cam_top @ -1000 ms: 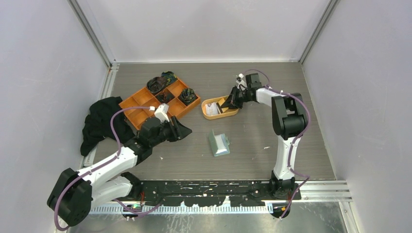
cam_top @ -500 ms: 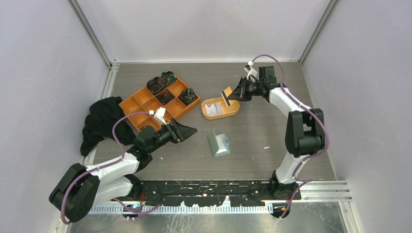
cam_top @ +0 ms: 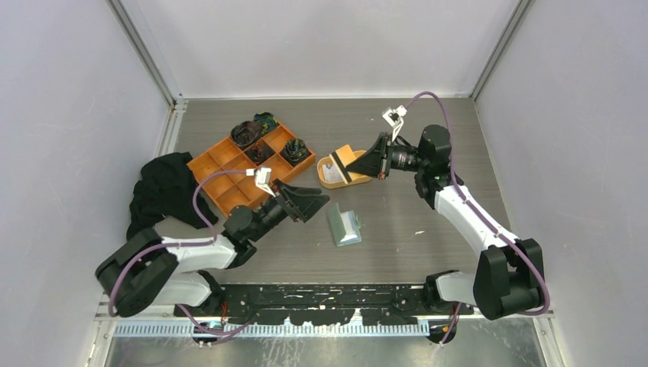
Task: Put the credit cards into the card holder
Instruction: Pick up the credit card from the storage box, then insert the credit card into the card holder.
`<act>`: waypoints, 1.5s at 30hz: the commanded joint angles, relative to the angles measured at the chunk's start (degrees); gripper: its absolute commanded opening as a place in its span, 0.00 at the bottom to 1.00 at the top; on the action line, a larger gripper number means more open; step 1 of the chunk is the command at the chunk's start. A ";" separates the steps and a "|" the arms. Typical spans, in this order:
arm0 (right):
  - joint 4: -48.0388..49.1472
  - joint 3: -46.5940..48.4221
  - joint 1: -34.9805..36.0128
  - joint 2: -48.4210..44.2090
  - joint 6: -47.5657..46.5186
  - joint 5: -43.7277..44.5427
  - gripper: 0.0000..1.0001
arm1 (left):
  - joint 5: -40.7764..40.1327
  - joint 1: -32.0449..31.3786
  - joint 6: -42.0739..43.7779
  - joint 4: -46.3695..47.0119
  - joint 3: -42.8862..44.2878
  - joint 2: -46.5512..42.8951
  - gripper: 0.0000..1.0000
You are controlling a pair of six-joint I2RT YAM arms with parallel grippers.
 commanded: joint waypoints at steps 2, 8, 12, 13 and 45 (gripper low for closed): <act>8.27 0.02 4.27 -0.38 1.57 -5.14 0.01 | -0.61 -0.75 2.41 11.76 8.44 6.80 0.70; 8.27 -0.01 6.15 -0.24 0.71 -6.49 0.01 | -1.70 -0.78 4.38 11.76 10.90 6.25 0.60; 8.15 0.03 7.05 0.01 0.51 -6.92 0.01 | -2.57 -0.84 3.95 11.76 10.56 5.79 0.38; 8.13 0.02 7.14 0.02 0.48 -7.03 0.01 | -2.50 -0.81 3.73 11.76 10.55 5.77 0.33; -13.23 3.68 12.79 1.35 -17.96 -6.69 0.01 | 8.11 3.19 2.87 8.76 11.53 4.07 0.00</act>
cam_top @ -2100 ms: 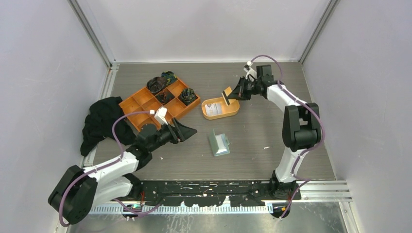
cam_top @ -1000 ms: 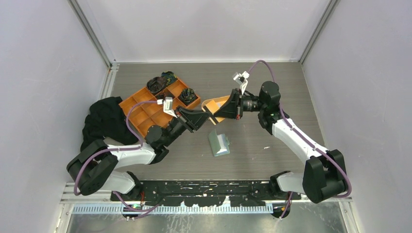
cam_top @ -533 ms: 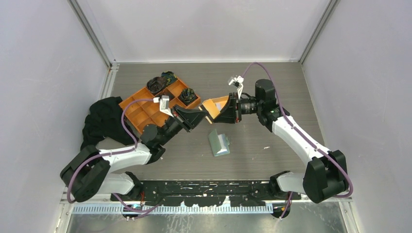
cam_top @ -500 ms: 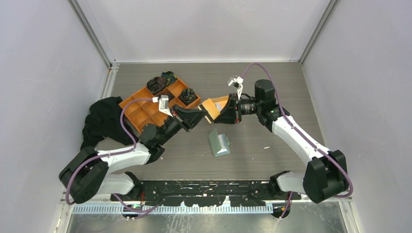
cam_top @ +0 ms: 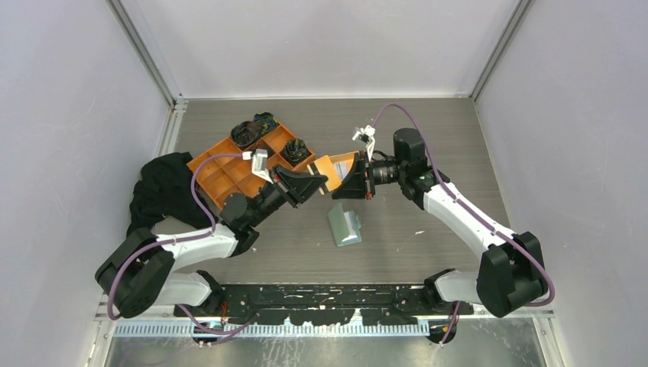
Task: Put the credit cards into the card holder
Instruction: Insert the credit card into the card holder.
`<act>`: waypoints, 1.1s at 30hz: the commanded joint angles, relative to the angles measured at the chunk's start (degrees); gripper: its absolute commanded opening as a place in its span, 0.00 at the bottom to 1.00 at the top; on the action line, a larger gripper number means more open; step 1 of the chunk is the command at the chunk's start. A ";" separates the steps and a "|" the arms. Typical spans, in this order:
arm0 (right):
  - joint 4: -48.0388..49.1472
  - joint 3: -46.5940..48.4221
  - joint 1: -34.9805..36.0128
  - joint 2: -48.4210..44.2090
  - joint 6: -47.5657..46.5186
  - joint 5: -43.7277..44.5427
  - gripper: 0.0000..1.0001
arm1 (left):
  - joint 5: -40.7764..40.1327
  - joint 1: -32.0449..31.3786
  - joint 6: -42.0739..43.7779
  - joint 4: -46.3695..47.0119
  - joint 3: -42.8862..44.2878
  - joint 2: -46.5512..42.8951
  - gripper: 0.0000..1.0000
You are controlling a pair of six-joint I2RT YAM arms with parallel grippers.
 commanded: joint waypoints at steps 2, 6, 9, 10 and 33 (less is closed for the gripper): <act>5.54 -0.11 1.78 0.72 1.72 -0.69 0.01 | 1.23 0.14 -1.41 9.05 1.68 2.46 0.00; 4.40 -0.12 1.78 0.90 0.36 -0.56 0.01 | 1.36 1.21 -1.67 9.75 0.54 1.18 0.00; 3.88 -0.11 1.76 1.08 -0.08 -0.40 0.01 | 2.34 1.84 -1.97 9.41 0.03 0.44 0.00; 3.80 -0.11 1.73 1.09 -0.16 -0.38 0.01 | 2.68 1.93 -2.09 9.01 -0.06 0.29 0.00; -41.13 2.38 2.71 9.16 -69.61 36.81 0.06 | 0.01 3.11 -7.59 -47.41 -12.39 -28.57 0.00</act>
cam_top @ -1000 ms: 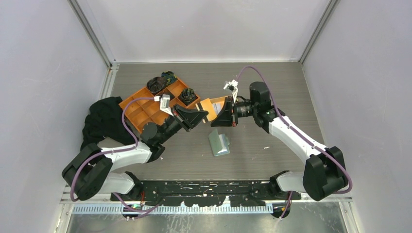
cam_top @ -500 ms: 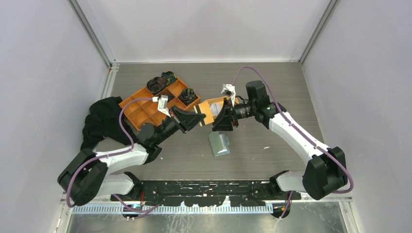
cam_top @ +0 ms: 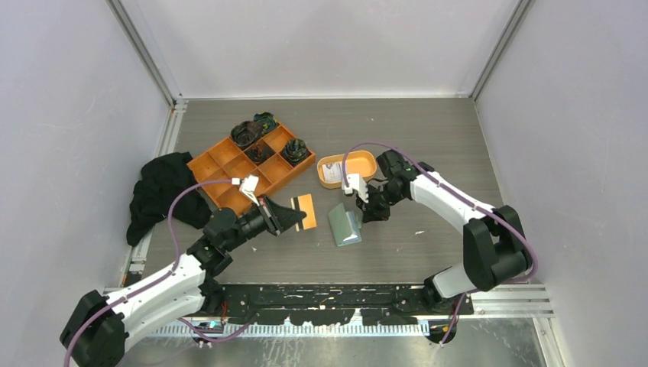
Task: Put the credit cards into the card holder
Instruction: Insert the credit card into the card holder.
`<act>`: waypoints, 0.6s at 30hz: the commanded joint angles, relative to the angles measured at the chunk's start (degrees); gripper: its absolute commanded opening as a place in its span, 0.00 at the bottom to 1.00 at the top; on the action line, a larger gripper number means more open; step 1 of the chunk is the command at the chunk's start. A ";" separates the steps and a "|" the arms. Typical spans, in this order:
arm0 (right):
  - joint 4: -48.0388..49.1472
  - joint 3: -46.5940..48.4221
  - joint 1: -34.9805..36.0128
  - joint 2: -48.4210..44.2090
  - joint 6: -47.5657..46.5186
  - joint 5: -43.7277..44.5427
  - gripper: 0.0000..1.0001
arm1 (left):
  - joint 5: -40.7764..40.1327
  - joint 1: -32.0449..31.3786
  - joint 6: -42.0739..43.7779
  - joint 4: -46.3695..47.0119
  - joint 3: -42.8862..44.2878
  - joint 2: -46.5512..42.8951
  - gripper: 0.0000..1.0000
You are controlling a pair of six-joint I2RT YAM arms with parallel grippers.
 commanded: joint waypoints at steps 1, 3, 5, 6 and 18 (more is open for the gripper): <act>7.65 -1.65 3.82 0.60 0.35 5.29 0.05 | -2.19 -0.43 -1.41 -8.58 -3.51 -1.24 0.00; 10.38 -1.95 5.82 1.50 3.42 5.70 0.04 | -2.65 -0.48 -1.82 -8.87 -4.78 -0.33 0.00; 11.94 -1.83 7.26 2.99 5.03 5.99 0.04 | -3.14 -0.80 -2.01 -8.40 -5.72 1.32 0.00; 12.33 -1.79 7.82 3.66 5.63 5.67 0.04 | -3.79 -0.83 -2.06 -7.29 -6.17 2.16 0.00; 20.14 0.49 10.02 7.08 22.81 -2.42 0.03 | -6.16 -2.44 -3.04 8.15 -2.39 28.20 0.00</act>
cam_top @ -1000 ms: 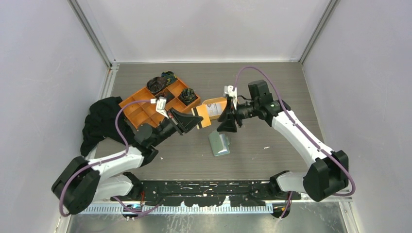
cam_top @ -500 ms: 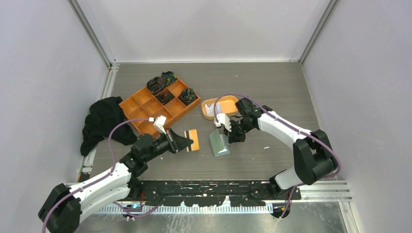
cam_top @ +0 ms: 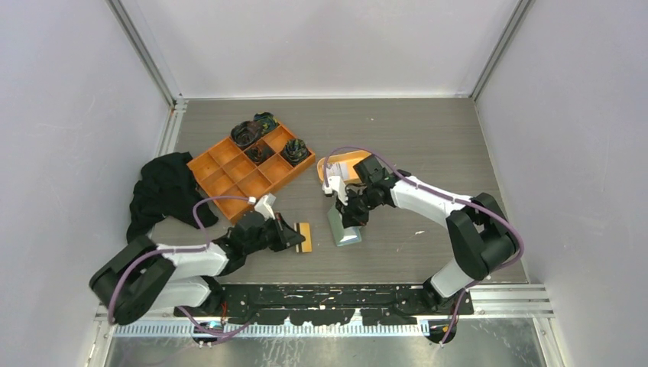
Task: Put the credit cards into the card holder
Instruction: Insert the credit card into the card holder.
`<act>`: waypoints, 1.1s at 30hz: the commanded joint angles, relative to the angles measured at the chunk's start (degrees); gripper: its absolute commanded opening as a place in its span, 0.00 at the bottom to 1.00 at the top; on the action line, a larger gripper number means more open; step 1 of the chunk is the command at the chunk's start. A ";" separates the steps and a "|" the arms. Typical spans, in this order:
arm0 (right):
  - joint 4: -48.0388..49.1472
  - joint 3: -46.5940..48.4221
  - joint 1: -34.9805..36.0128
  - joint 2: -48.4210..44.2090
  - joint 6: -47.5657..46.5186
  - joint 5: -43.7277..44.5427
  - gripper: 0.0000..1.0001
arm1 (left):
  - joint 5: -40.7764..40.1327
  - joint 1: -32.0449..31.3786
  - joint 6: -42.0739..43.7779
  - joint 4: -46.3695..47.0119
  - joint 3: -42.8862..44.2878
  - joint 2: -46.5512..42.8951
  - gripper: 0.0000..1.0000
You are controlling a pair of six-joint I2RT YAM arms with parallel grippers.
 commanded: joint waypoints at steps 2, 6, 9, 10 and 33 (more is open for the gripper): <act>6.50 2.74 0.93 1.00 10.72 -5.28 0.04 | 0.36 -0.94 -0.61 13.66 5.38 12.35 0.00; 7.61 4.35 2.90 4.06 16.15 -2.92 0.05 | 0.21 -0.95 -1.43 20.76 6.00 18.64 0.00; 6.94 6.92 4.31 7.60 21.29 0.54 0.06 | -1.45 -0.94 -0.98 18.91 5.54 17.94 0.00; 6.58 7.81 4.45 8.69 23.18 1.47 0.06 | -2.31 -1.00 -0.62 17.13 5.14 16.06 0.00; 1.63 15.91 7.98 18.61 34.87 10.87 0.23 | -2.42 -8.95 4.70 -10.87 7.62 -24.43 0.00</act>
